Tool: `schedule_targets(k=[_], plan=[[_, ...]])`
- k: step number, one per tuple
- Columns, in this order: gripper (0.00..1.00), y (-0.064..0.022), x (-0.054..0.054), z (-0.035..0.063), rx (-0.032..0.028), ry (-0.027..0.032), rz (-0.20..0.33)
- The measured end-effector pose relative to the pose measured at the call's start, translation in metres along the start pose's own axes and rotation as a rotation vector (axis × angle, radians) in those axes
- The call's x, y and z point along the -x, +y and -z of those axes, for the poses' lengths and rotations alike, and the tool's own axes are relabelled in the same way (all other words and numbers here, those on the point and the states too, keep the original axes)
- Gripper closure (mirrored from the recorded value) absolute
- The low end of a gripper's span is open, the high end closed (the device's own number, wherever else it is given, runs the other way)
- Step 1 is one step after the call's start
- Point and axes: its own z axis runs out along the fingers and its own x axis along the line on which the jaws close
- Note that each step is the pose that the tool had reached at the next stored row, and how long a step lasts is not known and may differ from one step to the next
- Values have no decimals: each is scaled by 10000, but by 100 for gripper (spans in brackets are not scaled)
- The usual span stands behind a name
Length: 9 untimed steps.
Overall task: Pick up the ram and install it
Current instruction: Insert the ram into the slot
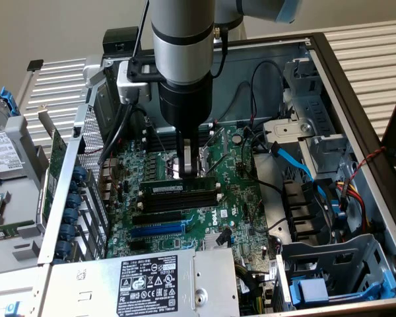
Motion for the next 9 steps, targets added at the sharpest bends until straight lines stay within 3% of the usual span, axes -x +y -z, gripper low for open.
schedule_targets(k=[9], plan=[[88, -1, -1, -27, 0, -1, 41]])
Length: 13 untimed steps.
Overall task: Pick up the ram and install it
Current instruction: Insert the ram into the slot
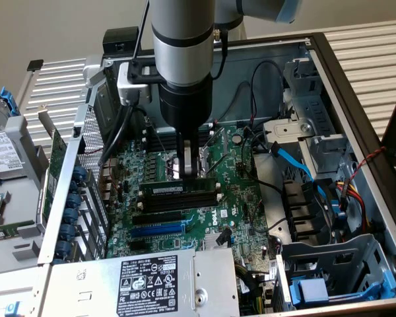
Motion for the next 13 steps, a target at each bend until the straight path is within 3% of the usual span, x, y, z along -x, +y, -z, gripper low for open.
schedule_targets(k=[13], plan=[[88, 1, 23, -22, 14, 15, 299]])
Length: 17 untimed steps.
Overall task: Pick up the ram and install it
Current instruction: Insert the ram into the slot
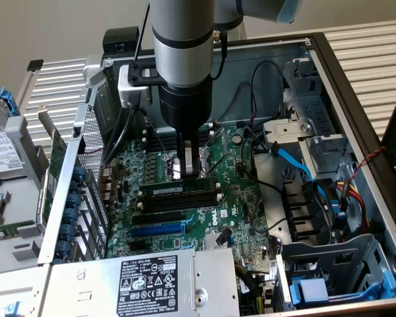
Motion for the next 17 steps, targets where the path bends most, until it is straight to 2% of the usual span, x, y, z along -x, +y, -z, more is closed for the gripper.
schedule_targets(k=[10, 17], plan=[[88, 0, -18, -1, -2, -2, -16], [88, -1, -19, -4, -12, -12, -253]])
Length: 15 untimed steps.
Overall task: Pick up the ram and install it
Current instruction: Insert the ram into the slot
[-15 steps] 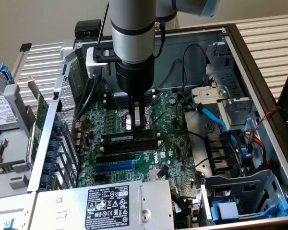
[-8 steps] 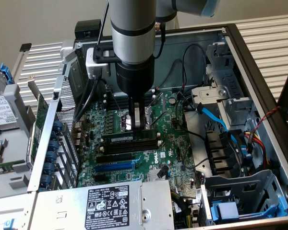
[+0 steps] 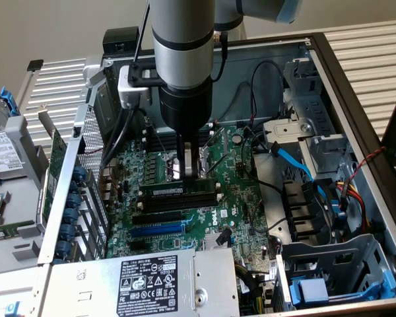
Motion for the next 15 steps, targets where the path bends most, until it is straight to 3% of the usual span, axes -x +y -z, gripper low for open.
schedule_targets(k=[15], plan=[[88, -1, -37, 1, 0, 0, -12]])
